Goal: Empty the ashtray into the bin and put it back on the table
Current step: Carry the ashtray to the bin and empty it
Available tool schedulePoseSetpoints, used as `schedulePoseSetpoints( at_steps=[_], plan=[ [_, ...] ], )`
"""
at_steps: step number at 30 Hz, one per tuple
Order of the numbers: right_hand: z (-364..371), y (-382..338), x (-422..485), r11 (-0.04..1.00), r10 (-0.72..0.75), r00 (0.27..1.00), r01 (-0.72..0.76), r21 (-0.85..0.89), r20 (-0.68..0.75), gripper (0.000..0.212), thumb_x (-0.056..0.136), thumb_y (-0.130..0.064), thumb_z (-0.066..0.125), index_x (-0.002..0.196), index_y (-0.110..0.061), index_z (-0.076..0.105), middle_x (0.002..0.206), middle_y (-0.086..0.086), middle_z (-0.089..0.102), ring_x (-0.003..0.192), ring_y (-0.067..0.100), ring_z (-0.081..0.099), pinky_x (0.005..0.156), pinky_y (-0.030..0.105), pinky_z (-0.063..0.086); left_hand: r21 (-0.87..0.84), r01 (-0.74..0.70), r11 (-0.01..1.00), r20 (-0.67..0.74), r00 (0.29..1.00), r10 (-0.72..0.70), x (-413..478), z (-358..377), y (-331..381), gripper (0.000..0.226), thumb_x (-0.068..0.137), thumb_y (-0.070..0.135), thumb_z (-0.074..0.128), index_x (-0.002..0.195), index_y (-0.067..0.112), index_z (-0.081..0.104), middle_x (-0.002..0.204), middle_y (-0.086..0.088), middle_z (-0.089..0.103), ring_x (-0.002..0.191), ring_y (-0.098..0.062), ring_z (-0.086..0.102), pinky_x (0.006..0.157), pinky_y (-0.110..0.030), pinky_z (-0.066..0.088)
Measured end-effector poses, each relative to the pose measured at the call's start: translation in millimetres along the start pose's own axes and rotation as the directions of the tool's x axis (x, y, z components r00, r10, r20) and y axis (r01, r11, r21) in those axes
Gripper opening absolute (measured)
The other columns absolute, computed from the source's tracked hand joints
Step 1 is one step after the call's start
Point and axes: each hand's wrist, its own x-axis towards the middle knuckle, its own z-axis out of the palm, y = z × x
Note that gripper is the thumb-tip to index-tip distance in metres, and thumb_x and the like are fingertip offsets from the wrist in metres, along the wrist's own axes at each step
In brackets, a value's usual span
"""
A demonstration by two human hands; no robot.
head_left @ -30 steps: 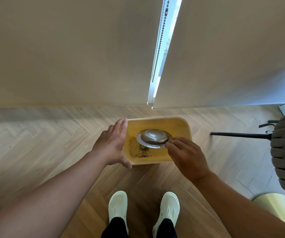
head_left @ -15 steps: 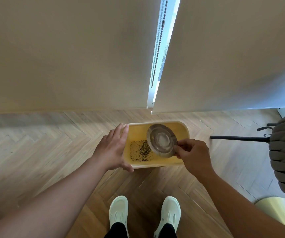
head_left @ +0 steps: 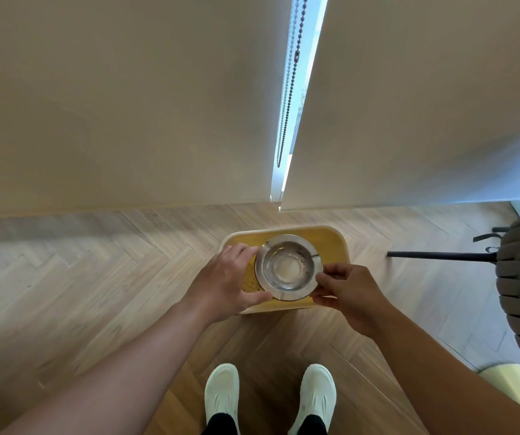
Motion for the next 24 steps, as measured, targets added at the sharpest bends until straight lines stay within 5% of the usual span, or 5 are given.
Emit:
schedulePoseSetpoints(
  at_steps=[7,12,15,19,24],
  plan=[
    [4.7,4.9,-0.4,1.0,-0.007,0.998,0.006,0.011,0.065,0.016,0.093,-0.004,0.059,0.107,0.001,0.063,0.094,0.024,0.069,0.078,0.028,0.069,0.07,0.035,0.062,-0.206,0.178,0.962,0.143,0.978,-0.15,0.8,6.5,5.5,0.123,0.051,0.064,0.085,0.15,0.03,0.019,0.141,0.011,0.043,0.12,-0.013,0.048,0.096,-0.04,0.05],
    [8.8,6.2,1.3,0.998,-0.055,0.997,0.056,-0.012,0.058,0.021,0.09,-0.003,0.063,0.11,0.0,0.061,0.088,0.021,0.072,0.071,0.027,0.072,0.069,0.036,0.062,-0.224,0.19,0.956,0.102,0.98,-0.171,0.7,6.6,4.9,0.126,0.048,0.059,0.089,0.15,0.027,0.022,0.135,0.01,0.045,0.119,-0.012,0.047,0.098,-0.035,0.047],
    [8.5,5.2,0.6,0.987,-0.12,0.99,0.128,-0.096,0.08,0.04,0.088,-0.004,0.066,0.124,-0.014,0.053,0.088,0.018,0.073,0.073,0.027,0.074,0.067,0.034,0.061,-0.24,0.179,0.954,0.072,0.983,-0.167,-0.5,5.0,5.3,0.123,0.047,0.059,0.089,0.148,0.028,0.026,0.13,0.011,0.046,0.115,-0.012,0.048,0.096,-0.035,0.048],
    [1.1,1.2,0.8,0.93,-0.199,0.936,0.273,-0.244,0.29,0.078,0.085,-0.008,0.071,0.14,-0.044,0.03,0.099,0.006,0.073,0.078,0.027,0.074,0.064,0.028,0.059,-0.271,0.168,0.948,0.061,0.986,-0.157,-2.1,1.8,4.8,0.121,0.046,0.061,0.088,0.146,0.029,0.029,0.129,0.013,0.047,0.113,-0.011,0.049,0.095,-0.034,0.05],
    [-7.4,-8.9,-4.8,0.822,-0.292,0.844,0.462,-0.332,0.45,0.095,0.072,-0.019,0.084,0.147,-0.039,0.029,0.116,-0.016,0.066,0.1,0.013,0.068,0.076,0.027,0.06,-0.424,0.164,0.891,0.03,0.986,-0.167,-10.9,-4.2,7.0,0.113,0.043,0.06,0.09,0.14,0.039,0.035,0.112,0.029,0.049,0.099,0.003,0.053,0.074,-0.013,0.05]
  ],
)
